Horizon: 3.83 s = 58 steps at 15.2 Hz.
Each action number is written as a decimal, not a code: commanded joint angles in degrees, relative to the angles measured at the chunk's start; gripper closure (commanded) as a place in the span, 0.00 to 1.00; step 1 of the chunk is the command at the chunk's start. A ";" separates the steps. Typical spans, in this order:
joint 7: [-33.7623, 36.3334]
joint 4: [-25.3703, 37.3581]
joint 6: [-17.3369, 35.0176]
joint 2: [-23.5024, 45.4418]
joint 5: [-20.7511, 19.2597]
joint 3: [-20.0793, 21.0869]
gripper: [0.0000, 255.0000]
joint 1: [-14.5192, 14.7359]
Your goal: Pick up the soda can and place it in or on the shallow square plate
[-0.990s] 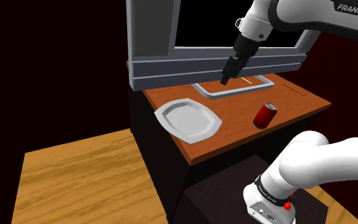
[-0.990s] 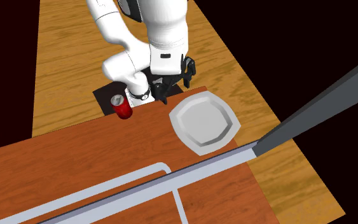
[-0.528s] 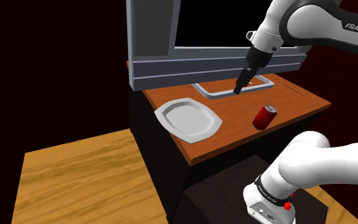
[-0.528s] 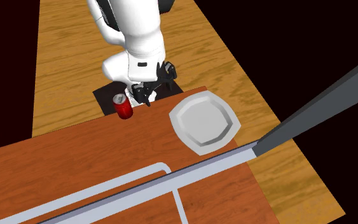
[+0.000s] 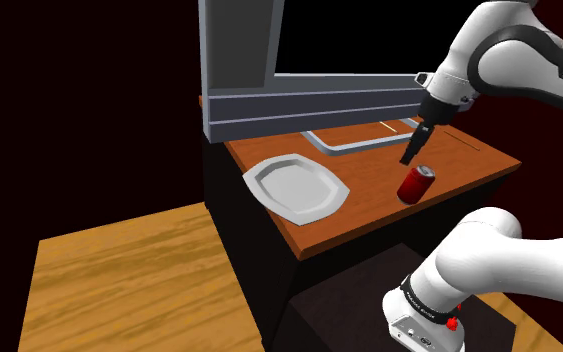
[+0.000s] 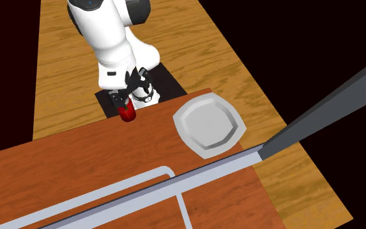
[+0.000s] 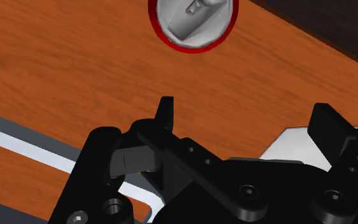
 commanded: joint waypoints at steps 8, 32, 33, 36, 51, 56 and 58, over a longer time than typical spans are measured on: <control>-8.71 -7.06 -0.94 -6.78 -8.77 -8.45 0.00 -4.18; -8.66 -10.06 1.23 -7.58 -9.61 -9.27 1.00 -4.68; -8.66 -9.22 0.62 -7.36 -9.37 -9.03 1.00 -4.53; -8.69 -6.70 -1.18 -6.65 -8.66 -8.34 1.00 -4.11; -5.07 4.40 -6.22 -0.17 -2.63 -2.34 1.00 -1.00; 0.97 6.53 -2.87 5.76 2.87 3.54 1.00 1.73; 3.25 7.86 -1.52 8.52 4.78 5.74 1.00 2.72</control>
